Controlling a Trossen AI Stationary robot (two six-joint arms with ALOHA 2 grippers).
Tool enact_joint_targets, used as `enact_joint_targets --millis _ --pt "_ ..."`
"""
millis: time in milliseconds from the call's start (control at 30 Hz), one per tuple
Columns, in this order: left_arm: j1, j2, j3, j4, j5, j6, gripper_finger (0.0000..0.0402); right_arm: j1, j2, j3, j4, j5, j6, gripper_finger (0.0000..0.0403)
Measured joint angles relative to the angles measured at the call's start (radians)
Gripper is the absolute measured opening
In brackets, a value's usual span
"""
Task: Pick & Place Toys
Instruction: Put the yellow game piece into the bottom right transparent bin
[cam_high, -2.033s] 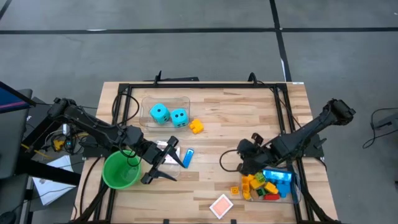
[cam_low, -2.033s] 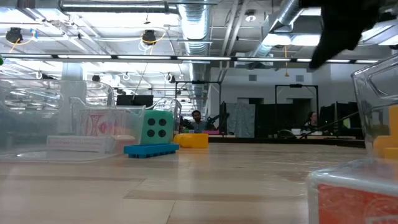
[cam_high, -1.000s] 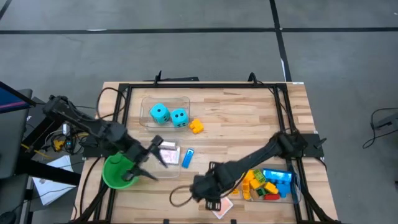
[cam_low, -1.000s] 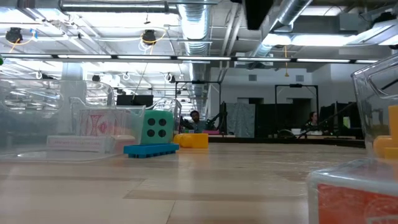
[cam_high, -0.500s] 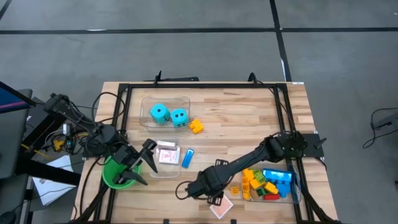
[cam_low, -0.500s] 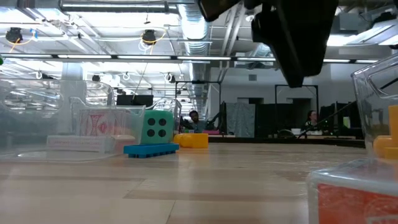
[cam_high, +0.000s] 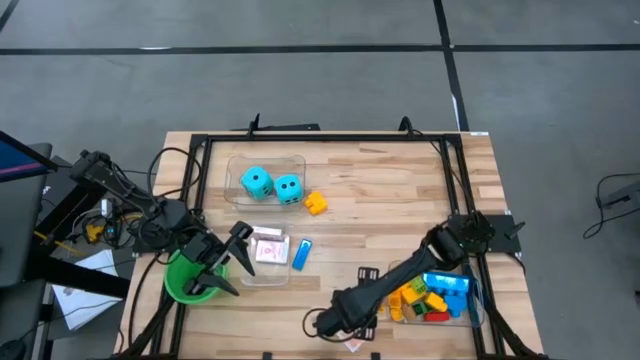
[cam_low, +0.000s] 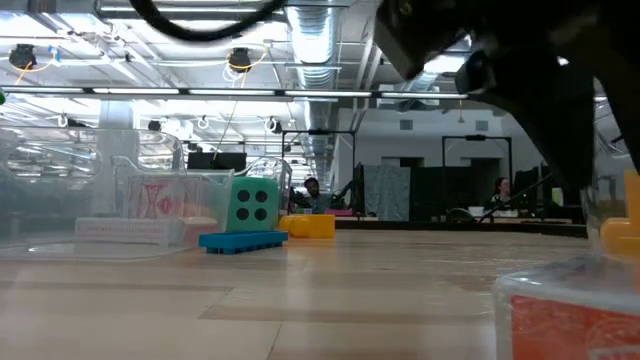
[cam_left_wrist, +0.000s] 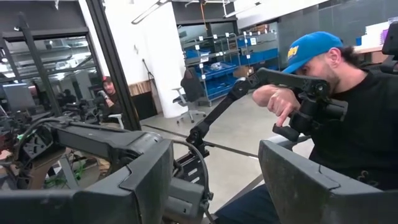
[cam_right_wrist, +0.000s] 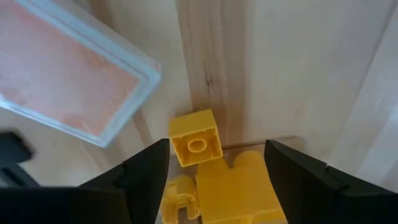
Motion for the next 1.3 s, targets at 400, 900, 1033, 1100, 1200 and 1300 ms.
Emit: enact_joint_targets --millis 400,900,1033,1100,1200,1300 --pt "0.000 0.000 0.000 0.004 -0.072 0.001 0.0231 0.049 0.000 -0.100 0.060 0.004 -0.047 0.0255" --pt "0.000 0.000 0.000 0.002 -0.082 0.000 0.0231 0.044 -0.001 -0.143 0.145 -0.002 -0.090 0.0255" --pt "0.000 0.000 0.000 0.001 -0.082 0.000 0.0231 0.038 -0.001 -0.178 0.138 -0.040 -0.093 0.0255" --pt "0.000 0.000 0.000 0.001 -0.082 0.000 0.0231 0.035 -0.002 -0.186 0.135 -0.049 -0.095 0.0255" --pt "0.000 0.000 0.000 0.002 -0.082 0.000 0.0231 0.035 -0.002 -0.190 0.132 -0.052 -0.105 0.0254" --pt "0.000 0.000 0.000 0.002 -0.082 0.000 0.0231 0.035 -0.002 -0.190 0.141 -0.053 -0.115 0.0240"
